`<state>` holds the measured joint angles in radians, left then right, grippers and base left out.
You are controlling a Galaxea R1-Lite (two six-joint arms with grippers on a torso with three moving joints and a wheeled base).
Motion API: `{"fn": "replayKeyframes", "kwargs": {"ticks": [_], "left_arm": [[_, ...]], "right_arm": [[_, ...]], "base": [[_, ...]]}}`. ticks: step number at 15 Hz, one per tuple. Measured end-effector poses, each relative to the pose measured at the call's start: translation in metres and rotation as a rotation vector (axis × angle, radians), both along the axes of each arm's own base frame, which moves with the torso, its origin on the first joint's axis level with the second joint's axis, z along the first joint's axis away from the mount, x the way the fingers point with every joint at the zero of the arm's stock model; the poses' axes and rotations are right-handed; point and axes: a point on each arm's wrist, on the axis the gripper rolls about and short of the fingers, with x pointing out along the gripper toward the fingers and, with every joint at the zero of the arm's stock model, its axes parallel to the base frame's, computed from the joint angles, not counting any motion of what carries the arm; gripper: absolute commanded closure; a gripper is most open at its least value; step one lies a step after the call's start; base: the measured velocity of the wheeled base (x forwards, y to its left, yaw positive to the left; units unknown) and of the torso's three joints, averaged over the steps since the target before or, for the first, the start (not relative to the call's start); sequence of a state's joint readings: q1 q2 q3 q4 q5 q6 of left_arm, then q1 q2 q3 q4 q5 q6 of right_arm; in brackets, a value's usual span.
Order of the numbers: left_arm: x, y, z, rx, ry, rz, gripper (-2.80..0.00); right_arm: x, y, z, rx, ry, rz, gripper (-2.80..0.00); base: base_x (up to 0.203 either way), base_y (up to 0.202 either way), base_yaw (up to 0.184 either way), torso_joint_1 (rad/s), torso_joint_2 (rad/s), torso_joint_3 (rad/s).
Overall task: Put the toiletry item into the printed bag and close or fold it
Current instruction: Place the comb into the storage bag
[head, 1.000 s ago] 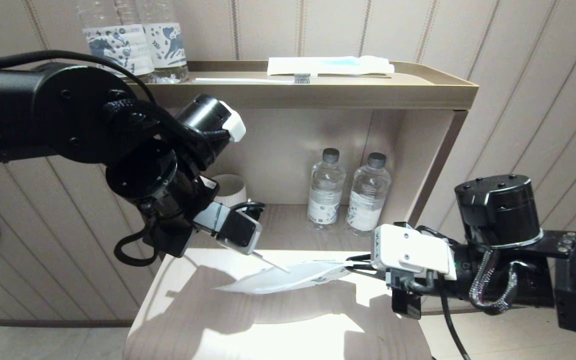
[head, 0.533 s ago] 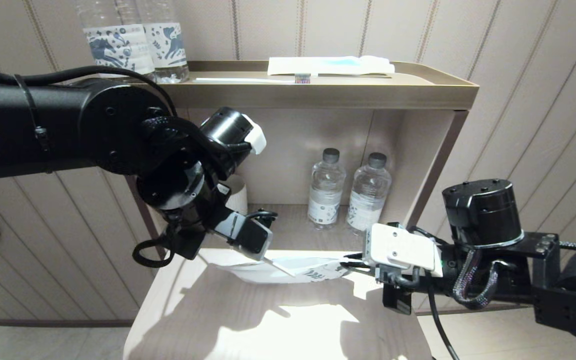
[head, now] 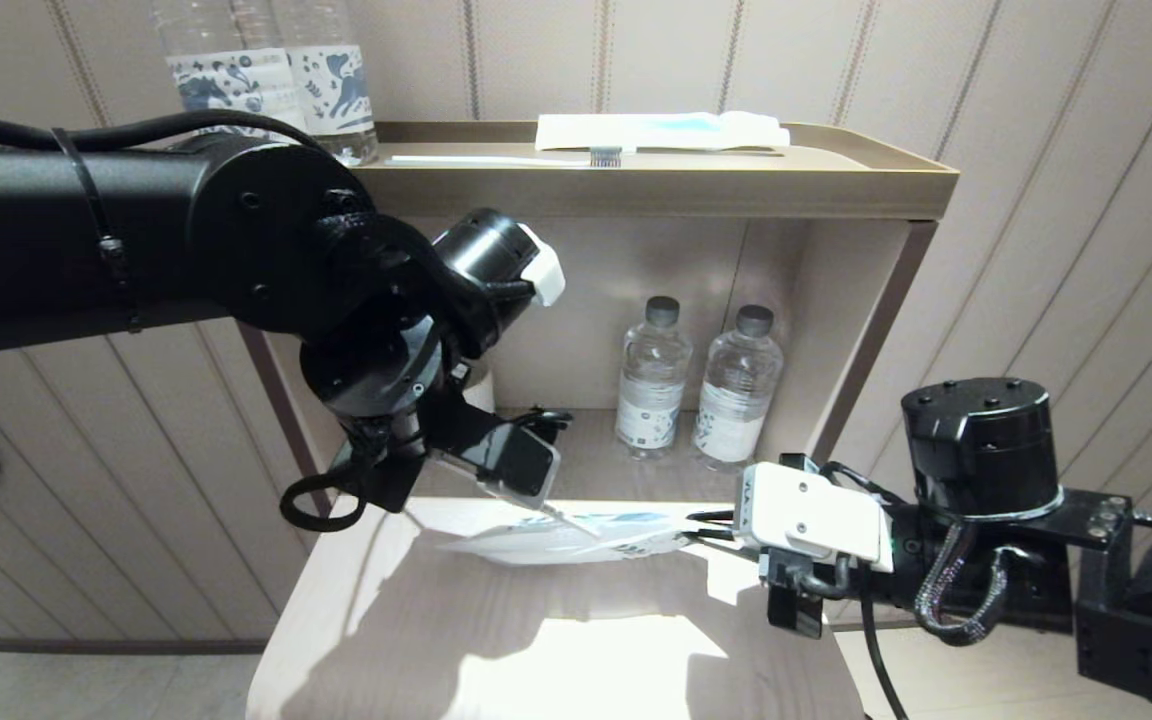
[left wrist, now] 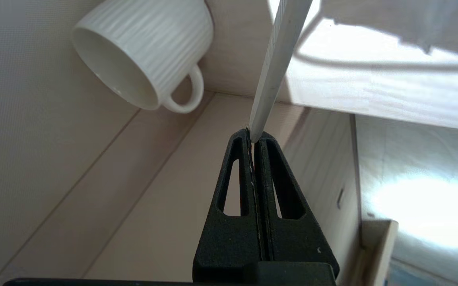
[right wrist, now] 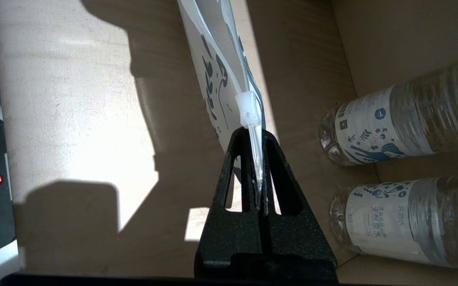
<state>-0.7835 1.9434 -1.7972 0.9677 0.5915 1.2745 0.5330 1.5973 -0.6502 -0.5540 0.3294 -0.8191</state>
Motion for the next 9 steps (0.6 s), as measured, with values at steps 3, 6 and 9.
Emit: {"fn": "replayKeyframes", "kwargs": {"ticks": [3, 6, 9], "left_arm": [[-0.008, -0.007, 0.000, 0.060, -0.046, 0.012, 0.00], [-0.011, -0.018, -0.003, 0.112, -0.119, 0.034, 0.00], [-0.009, -0.026, -0.004, 0.104, -0.131, 0.042, 0.00]], "right_arm": [[-0.001, -0.002, 0.001, 0.000, -0.002, -0.009, 0.00], [-0.004, -0.003, 0.000, -0.014, -0.009, -0.051, 0.00], [-0.005, -0.002, 0.000, -0.005, -0.023, -0.051, 0.00]], "base": [[0.000, 0.000, 0.000, 0.000, 0.00, 0.000], [0.000, 0.000, 0.000, 0.000, 0.00, 0.000], [0.000, 0.000, 0.000, 0.000, 0.00, 0.000]]}}
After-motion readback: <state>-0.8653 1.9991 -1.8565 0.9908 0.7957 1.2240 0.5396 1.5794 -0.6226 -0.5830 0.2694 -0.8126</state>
